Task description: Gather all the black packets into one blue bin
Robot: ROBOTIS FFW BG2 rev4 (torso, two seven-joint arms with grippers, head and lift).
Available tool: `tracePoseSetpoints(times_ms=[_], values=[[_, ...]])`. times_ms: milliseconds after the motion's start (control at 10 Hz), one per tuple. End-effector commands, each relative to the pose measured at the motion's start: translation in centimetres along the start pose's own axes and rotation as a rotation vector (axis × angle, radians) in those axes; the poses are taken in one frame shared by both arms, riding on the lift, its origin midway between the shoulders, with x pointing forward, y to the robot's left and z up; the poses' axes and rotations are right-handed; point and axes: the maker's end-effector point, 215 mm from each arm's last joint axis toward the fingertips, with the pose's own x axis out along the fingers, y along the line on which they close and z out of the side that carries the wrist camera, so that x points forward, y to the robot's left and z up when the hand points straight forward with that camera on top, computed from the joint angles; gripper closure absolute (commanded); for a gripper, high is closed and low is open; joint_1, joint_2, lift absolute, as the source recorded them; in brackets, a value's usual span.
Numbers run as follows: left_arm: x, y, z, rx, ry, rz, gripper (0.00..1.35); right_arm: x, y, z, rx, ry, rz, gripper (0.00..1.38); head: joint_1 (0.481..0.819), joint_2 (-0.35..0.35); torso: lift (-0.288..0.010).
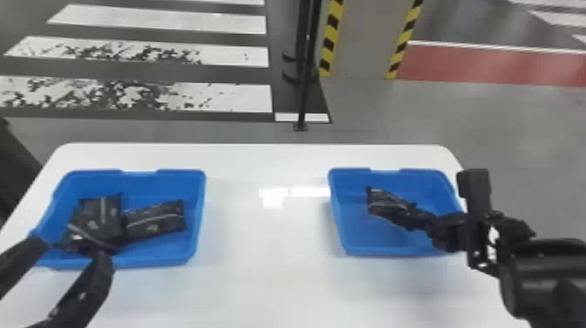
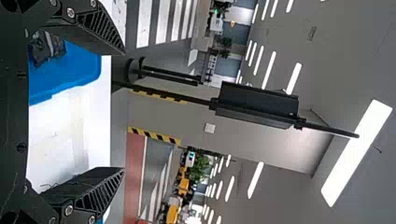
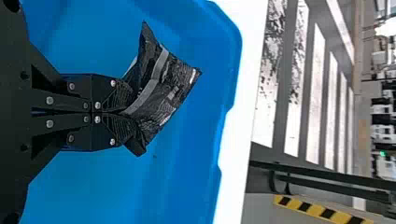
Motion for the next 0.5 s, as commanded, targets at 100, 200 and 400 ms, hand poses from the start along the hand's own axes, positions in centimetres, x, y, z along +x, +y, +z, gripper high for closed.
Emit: tracePoseSetpoints(times_ms=[100, 200, 400], values=[[2.3, -2.4, -1.2, -0.144, 0.022, -0.077, 0.15, -4.6, 3.7, 6.1, -0.121, -0.144, -0.005, 1.28, 0.695, -0.146, -0.110], [2.9, -3.5, -1.9, -0.207, 0.044, -0.107, 0.15, -6.0, 6.4, 8.0, -0.156, -0.190, 0.022, 1.28, 0.695, -0.147, -0.110], [4.3, -5.5, -2.6, -0.336, 0.076, -0.174, 0.15, -7.3, 13.5, 10.0, -0.199, -0.250, 0.135, 1.28, 0.695, -0.117, -0.110]])
